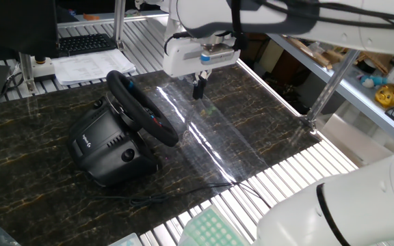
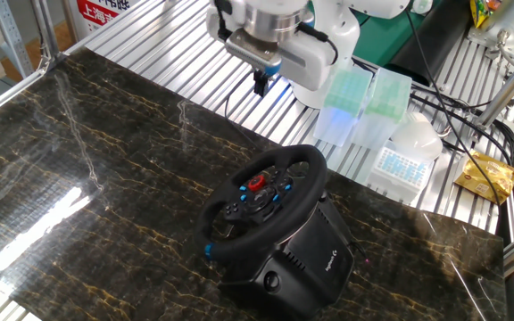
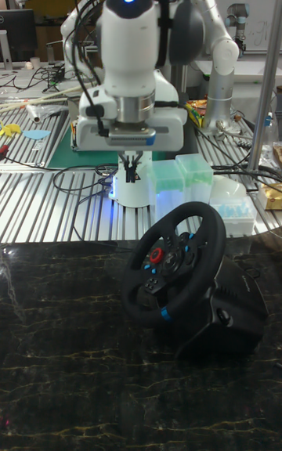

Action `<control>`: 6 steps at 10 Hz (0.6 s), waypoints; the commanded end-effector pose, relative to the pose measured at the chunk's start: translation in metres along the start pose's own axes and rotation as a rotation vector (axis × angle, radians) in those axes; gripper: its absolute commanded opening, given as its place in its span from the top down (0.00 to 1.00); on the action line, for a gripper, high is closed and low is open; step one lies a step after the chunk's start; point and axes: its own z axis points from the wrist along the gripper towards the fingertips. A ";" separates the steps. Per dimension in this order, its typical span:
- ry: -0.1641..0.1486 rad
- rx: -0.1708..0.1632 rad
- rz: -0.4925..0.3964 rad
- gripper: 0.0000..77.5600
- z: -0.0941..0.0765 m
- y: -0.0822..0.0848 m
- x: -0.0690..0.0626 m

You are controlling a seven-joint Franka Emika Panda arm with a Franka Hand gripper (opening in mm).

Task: Rotate the steering wheel 90 degrees clockwise

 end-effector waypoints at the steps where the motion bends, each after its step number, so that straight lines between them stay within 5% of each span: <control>1: -0.031 -0.034 -0.003 1.00 0.004 -0.004 -0.003; 3: -0.065 -0.041 0.012 1.00 0.005 -0.003 -0.002; 6: -0.050 -0.024 0.009 1.00 0.005 -0.003 -0.002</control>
